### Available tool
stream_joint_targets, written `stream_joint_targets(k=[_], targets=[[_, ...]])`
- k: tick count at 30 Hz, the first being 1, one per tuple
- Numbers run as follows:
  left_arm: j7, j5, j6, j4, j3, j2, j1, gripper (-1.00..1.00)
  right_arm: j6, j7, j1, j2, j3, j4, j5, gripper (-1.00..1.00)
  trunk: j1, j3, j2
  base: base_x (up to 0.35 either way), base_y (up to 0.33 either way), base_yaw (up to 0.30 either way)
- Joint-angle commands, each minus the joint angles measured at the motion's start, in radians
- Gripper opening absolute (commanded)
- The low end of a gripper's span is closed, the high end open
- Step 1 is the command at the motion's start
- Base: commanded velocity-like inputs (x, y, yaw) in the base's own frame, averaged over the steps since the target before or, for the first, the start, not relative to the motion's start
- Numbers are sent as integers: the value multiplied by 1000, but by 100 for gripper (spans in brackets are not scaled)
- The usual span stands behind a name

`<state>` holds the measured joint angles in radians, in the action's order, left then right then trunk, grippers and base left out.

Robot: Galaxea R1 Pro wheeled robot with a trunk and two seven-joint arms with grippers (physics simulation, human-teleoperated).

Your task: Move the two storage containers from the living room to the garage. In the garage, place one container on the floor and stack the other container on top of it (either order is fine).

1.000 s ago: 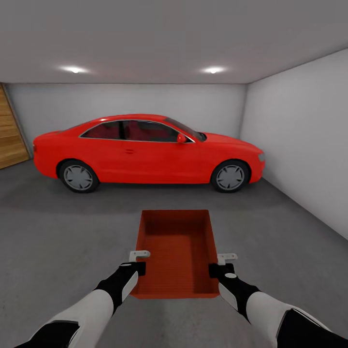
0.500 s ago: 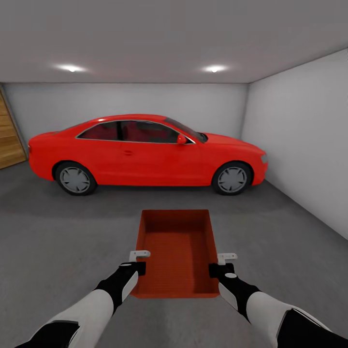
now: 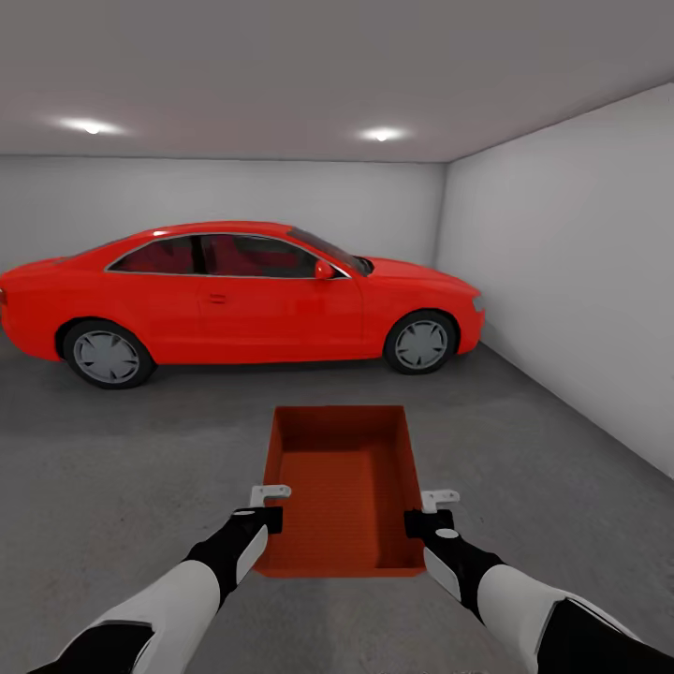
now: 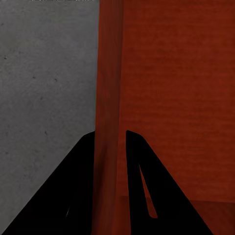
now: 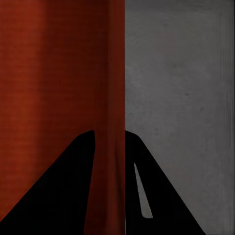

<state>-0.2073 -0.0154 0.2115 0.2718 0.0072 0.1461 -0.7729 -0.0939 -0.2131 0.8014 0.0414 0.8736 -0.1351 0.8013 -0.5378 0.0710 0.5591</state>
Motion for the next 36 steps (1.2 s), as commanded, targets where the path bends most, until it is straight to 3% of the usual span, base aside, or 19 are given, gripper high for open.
stream_joint_targets(k=[1,23,36], targets=[[-7,16,8,4,-10,-37,0,-100,-4,-5,1,-4,-2,48,15,-100,0,2,2,0,0,-185],[-7,16,8,4,-10,-37,0,-100,-5,-5,1,-5,-3,48,15,-100,0,2,2,0,0,-22],[-7,17,8,4,-10,-37,0,-100,-4,-5,2,-4,-2,48,15,-100,0,2,2,0,0,-238]])
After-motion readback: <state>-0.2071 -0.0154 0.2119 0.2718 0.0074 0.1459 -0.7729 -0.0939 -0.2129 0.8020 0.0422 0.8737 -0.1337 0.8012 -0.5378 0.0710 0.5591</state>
